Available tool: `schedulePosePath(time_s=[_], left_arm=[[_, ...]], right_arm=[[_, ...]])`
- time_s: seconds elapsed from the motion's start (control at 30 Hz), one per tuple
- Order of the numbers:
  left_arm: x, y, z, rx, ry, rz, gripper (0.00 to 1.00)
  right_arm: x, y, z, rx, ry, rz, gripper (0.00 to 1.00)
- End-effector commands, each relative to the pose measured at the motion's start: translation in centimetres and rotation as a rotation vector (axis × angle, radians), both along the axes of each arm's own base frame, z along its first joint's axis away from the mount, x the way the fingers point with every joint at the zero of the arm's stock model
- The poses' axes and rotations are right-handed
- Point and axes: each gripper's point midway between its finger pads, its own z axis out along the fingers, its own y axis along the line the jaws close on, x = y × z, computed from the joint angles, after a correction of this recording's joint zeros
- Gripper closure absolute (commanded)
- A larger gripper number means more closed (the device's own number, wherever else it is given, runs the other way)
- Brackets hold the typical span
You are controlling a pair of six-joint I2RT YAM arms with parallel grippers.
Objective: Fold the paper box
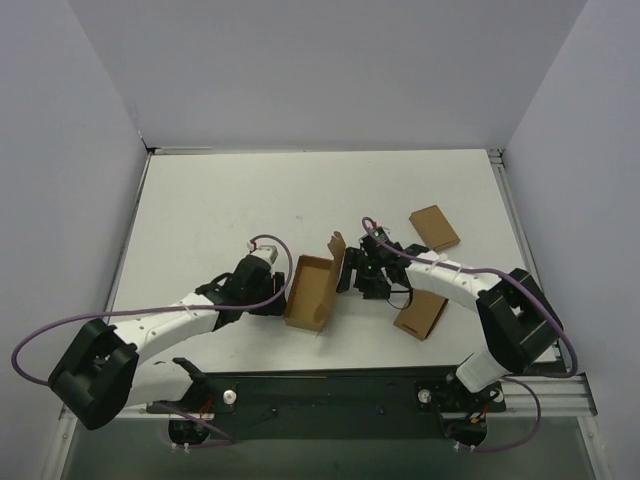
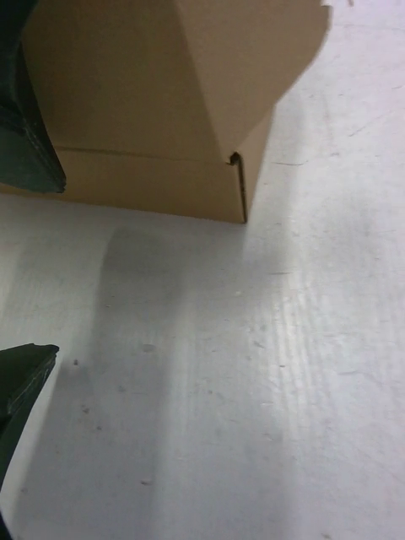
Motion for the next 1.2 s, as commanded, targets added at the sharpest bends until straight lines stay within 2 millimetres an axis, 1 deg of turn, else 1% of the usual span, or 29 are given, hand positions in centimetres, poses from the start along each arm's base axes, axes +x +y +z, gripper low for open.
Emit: schedulePosePath(time_s=[0.0,0.03,0.07,0.1,0.13,0.17,0.2,0.27,0.3,0.37,0.4,0.53,0.6,0.63,0.67,0.7,0.73,0.77,0.8,0.83,0.87,0.9,0.93,0.97,1.0,1.07,1.1,1.17], left_arm=[[-0.9,-2.1,1.7,-0.118,-0.073,0.014,0.35],[-1.5,-2.7,1.8,-0.154,-0.061,0.015,0.35],[-2.2,-2.9,1.4,-0.176,-0.052,0.003,0.35],[-2.6,-4.3,2.0,-0.227,-0.073,-0.033,0.35],[-3.2,-4.9,1.9,-0.253,-0.063,-0.048,0.35],[-3.1,-5.9,2.3,-0.292,-0.083,-0.066,0.35],[-3.6,-6.3,1.9,-0.296,-0.073,-0.084,0.35],[-3.9,-6.8,1.6,-0.3,-0.06,-0.103,0.35],[-3.9,-7.2,1.8,-0.305,-0.063,-0.113,0.35],[-4.2,-7.9,1.9,-0.306,-0.067,-0.14,0.35],[-4.2,-8.4,2.4,-0.312,-0.077,-0.154,0.35],[-4.8,-9.8,3.2,-0.334,-0.102,-0.204,0.35],[-4.7,-9.7,3.4,-0.326,-0.12,-0.209,0.34],[-4.6,-9.7,4.1,-0.334,-0.138,-0.207,0.33],[-4.7,-9.3,4.0,-0.321,-0.135,-0.201,0.32],[-4.3,-8.8,4.3,-0.305,-0.155,-0.189,0.32],[-4.1,-8.5,5.5,-0.321,-0.187,-0.184,0.31],[-4.0,-7.7,5.5,-0.296,-0.186,-0.167,0.29],[-3.6,-7.1,6.0,-0.283,-0.207,-0.156,0.27],[-3.5,-6.4,6.8,-0.282,-0.221,-0.143,0.26],[-2.8,-5.3,7.3,-0.261,-0.218,-0.109,0.24],[-2.6,-4.7,7.6,-0.254,-0.221,-0.101,0.23],[-2.3,-3.7,8.3,-0.251,-0.227,-0.081,0.22],[-1.7,-3.3,9.3,-0.264,-0.239,-0.064,0.21],[-0.5,-2.1,9.9,-0.273,-0.245,-0.026,0.21],[0.4,-1.1,11.3,-0.294,-0.27,-0.006,0.2],[1.5,-0.4,12.6,-0.314,-0.291,0.001,0.19],[2.4,0.0,13.8,-0.322,-0.296,-0.01,0.19]], right_arm=[[3.6,1.0,2.1,0.052,-0.074,0.042,0.28],[4.1,1.2,2.3,0.065,-0.083,0.051,0.28],[4.5,1.3,2.1,0.083,-0.074,0.07,0.28],[5.4,2.1,2.8,0.119,-0.104,0.093,0.28],[5.8,2.4,2.6,0.131,-0.105,0.11,0.28],[5.9,2.9,2.9,0.152,-0.106,0.139,0.28],[6.6,3.5,3.7,0.174,-0.129,0.157,0.28],[6.7,4.1,3.8,0.194,-0.121,0.18,0.28],[7.3,5.1,4.8,0.238,-0.155,0.203,0.28],[7.4,6.0,5.2,0.276,-0.153,0.223,0.28],[7.5,6.5,5.6,0.301,-0.16,0.236,0.28],[7.8,7.6,5.7,0.325,-0.152,0.255,0.28],[8.1,7.5,5.2,0.33,-0.13,0.234,0.28],[8.2,7.2,5.3,0.334,-0.124,0.226,0.29],[8.5,7.0,5.3,0.34,-0.122,0.214,0.3],[9.1,6.0,5.9,0.344,-0.135,0.188,0.3],[9.2,5.2,5.9,0.34,-0.139,0.174,0.3],[9.4,4.6,6.2,0.338,-0.152,0.165,0.3],[9.7,3.9,7.7,0.344,-0.191,0.153,0.3],[10.4,2.6,8.2,0.326,-0.218,0.134,0.29],[10.1,1.6,8.3,0.308,-0.212,0.118,0.28],[10.1,0.8,9.8,0.307,-0.251,0.113,0.28],[10.5,-0.3,10.4,0.294,-0.279,0.096,0.27],[9.7,-1.5,9.9,0.262,-0.255,0.077,0.27],[9.4,-2.0,11.3,0.262,-0.295,0.068,0.27],[8.7,-3.4,11.8,0.229,-0.315,0.051,0.25],[7.8,-3.9,12.5,0.224,-0.338,0.048,0.25],[6.4,-4.2,12.9,0.216,-0.352,0.057,0.25]])
